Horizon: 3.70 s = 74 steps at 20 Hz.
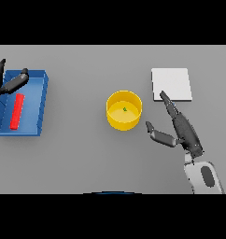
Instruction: Pick up the red beaker and tilt it to pour out 1 green nut into yellow bowl. Pick up the yellow bowl and place it on the metallic measuring scale.
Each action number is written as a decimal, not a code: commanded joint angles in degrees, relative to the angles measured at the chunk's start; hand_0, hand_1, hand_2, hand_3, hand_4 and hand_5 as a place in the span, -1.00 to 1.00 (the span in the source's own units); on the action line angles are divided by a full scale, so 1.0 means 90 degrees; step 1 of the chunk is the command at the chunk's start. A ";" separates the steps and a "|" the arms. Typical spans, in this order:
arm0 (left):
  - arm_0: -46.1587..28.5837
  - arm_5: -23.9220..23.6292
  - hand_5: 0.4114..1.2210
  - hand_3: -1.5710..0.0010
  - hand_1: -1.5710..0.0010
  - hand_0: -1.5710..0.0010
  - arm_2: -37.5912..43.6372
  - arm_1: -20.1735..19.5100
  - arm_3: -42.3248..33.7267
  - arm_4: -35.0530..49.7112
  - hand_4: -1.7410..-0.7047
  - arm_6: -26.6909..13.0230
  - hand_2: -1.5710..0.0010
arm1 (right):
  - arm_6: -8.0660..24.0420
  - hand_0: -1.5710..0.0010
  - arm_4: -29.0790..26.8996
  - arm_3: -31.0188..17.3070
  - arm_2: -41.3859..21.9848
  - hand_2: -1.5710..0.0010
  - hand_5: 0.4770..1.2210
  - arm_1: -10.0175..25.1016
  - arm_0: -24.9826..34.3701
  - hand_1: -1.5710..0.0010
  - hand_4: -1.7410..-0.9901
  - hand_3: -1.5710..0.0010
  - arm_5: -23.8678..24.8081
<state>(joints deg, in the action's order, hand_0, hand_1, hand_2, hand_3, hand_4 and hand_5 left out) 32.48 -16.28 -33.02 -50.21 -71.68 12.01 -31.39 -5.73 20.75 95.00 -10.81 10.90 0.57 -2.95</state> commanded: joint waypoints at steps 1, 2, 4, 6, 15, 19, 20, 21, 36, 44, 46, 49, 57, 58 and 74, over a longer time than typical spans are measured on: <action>-0.0024 0.0010 -0.28 0.99 0.99 0.98 -0.0004 0.0020 0.0046 0.0011 0.84 0.0007 0.99 | 0.0031 1.00 0.0105 0.0038 -0.0091 1.00 -0.38 0.0154 0.0103 1.00 0.35 1.00 -0.0161; -0.0092 0.0007 -0.27 0.99 0.99 0.99 -0.0021 0.0029 0.0012 0.0030 0.84 0.0037 0.99 | 0.0153 1.00 0.0241 -0.0066 -0.0165 1.00 -0.40 0.0300 0.0325 1.00 0.30 1.00 -0.0300; -0.0041 0.0002 -0.26 0.99 0.99 0.99 -0.0019 0.0010 -0.0023 0.0017 0.83 -0.0003 0.99 | 0.0273 1.00 0.0738 -0.0137 -0.0405 1.00 -0.45 0.0676 0.0651 1.00 0.23 1.00 -0.0496; -0.0001 0.0012 -0.27 1.00 1.00 0.99 -0.0056 0.0076 0.0056 -0.0005 0.82 -0.0039 1.00 | 0.0198 1.00 0.1259 -0.0267 -0.0710 1.00 -0.48 0.0972 0.1062 1.00 0.23 1.00 -0.0644; -0.0028 0.0011 -0.23 1.00 1.00 1.00 -0.0104 0.0030 -0.0030 -0.0036 0.82 -0.0035 1.00 | -0.0203 1.00 0.2119 -0.1192 -0.1695 1.00 -0.50 0.1350 0.2531 1.00 0.24 1.00 -0.1622; -0.0025 0.0057 -0.25 1.00 1.00 1.00 -0.0085 -0.0024 -0.0020 -0.0035 0.82 0.0064 1.00 | -0.0351 1.00 0.2338 -0.1716 -0.2023 1.00 -0.44 0.1334 0.3071 1.00 0.28 1.00 -0.1936; 0.0011 0.0099 -0.24 1.00 1.00 1.00 -0.0093 0.0010 0.0028 -0.0022 0.83 0.0049 1.00 | -0.0451 1.00 0.2359 -0.1941 -0.2065 1.00 -0.44 0.1319 0.3215 1.00 0.29 1.00 -0.1957; 0.0031 0.0078 -0.24 1.00 1.00 1.00 -0.0102 0.0049 0.0072 -0.0039 0.83 0.0051 1.00 | -0.0436 1.00 0.2386 -0.2084 -0.2161 1.00 -0.44 0.1195 0.3313 1.00 0.31 1.00 -0.2005; 0.0057 0.0138 -0.21 1.00 1.00 1.00 -0.0030 -0.0033 0.0133 -0.0017 0.83 0.0176 1.00 | -0.0510 1.00 0.2756 -0.3066 -0.2863 1.00 -0.37 0.0948 0.3969 1.00 0.16 1.00 -0.2719; 0.0062 0.0106 -0.22 1.00 1.00 1.00 0.0012 -0.0049 0.0115 0.0021 0.82 0.0127 1.00 | -0.0329 -0.13 0.2872 -0.3120 -0.3035 -0.04 0.56 0.0902 0.4099 -0.08 -0.45 0.24 -0.2974; 0.0053 0.0104 -0.22 1.00 1.00 1.00 0.0015 -0.0041 0.0116 0.0031 0.82 0.0132 1.00 | -0.0426 -0.45 0.2762 -0.3094 -0.3055 -0.38 0.72 0.0987 0.4072 -0.41 -0.64 -0.10 -0.3164; 0.0043 0.0091 -0.22 1.00 1.00 1.00 -0.0033 -0.0042 -0.0013 0.0016 0.82 0.0077 1.00 | -0.0372 -0.72 0.2666 -0.3048 -0.3042 -0.63 0.86 0.1022 0.4057 -0.70 -0.80 -0.39 -0.3244; -0.0057 0.0037 -0.23 1.00 1.00 1.00 -0.0045 -0.0132 -0.0136 -0.0013 0.81 0.0089 1.00 | -0.0273 -0.95 0.2381 -0.2430 -0.2846 -0.90 0.98 0.1424 0.4012 -0.95 -0.97 -0.52 -0.3468; -0.0027 0.0043 -0.23 1.00 1.00 1.00 -0.0055 -0.0101 -0.0099 -0.0023 0.81 0.0095 1.00 | -0.0186 -0.96 0.2312 -0.2291 -0.2786 -0.87 0.98 0.1429 0.4073 -0.96 -0.97 -0.61 -0.3548; -0.0002 0.0043 -0.18 1.00 1.00 1.00 0.0014 -0.0234 -0.0188 -0.0010 0.80 0.0086 1.00 | 0.0627 -1.00 0.2080 -0.1542 -0.1964 -1.00 1.00 0.2246 0.4644 -1.00 -0.94 -0.65 -0.3839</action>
<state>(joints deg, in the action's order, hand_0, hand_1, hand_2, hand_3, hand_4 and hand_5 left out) 32.49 -15.92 -32.89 -52.32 -73.38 11.91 -30.62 0.17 39.53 81.11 -28.47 31.12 42.37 -37.47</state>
